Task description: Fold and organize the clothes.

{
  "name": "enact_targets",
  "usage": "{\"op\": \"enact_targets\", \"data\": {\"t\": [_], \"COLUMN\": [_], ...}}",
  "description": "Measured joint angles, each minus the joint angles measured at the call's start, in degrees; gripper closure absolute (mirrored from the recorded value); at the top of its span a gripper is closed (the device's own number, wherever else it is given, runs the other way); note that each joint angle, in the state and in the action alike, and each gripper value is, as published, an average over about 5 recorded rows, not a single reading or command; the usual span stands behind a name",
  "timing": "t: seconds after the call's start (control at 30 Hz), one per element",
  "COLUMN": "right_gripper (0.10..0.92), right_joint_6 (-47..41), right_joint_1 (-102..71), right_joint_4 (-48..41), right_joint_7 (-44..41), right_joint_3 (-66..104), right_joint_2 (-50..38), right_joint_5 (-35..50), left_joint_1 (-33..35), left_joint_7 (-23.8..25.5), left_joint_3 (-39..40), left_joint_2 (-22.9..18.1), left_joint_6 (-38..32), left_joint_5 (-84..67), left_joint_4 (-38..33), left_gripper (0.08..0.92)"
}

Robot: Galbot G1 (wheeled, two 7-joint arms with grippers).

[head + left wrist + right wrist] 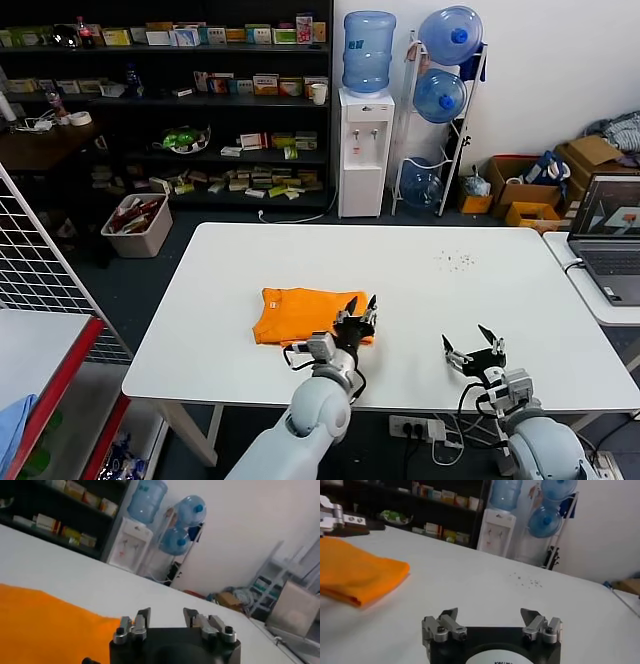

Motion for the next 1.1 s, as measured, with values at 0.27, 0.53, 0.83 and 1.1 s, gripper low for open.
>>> {"op": "enact_targets", "data": {"t": [0.27, 0.53, 0.83, 1.1], "right_gripper": [0.203, 0.203, 0.203, 0.203], "right_joint_6": [-0.12, 1.16, 0.99, 0.62], "right_joint_1": [1.18, 1.42, 1.57, 0.59], "right_joint_4": [-0.22, 0.03, 1.19, 2.85], "right_joint_7": [-3.37, -5.81, -8.61, -10.6], "right_joint_3": [2.56, 5.79, 10.5, 14.17], "right_joint_2": [2.55, 6.34, 11.42, 15.7], "right_joint_5": [-0.35, -2.11, -4.72, -7.65], "left_joint_1": [6.08, 11.76, 15.78, 17.71], "left_joint_7": [3.74, 5.62, 8.03, 10.7], "left_joint_3": [-4.37, -10.75, -17.76, -23.38], "left_joint_2": [12.37, 19.15, 21.27, 20.55], "left_joint_6": [-6.07, -9.13, -12.44, -14.05], "left_joint_5": [5.23, 10.65, 18.17, 24.31], "left_joint_4": [-6.77, -8.88, -7.93, -6.84], "left_gripper": [0.225, 0.177, 0.177, 0.177]}}
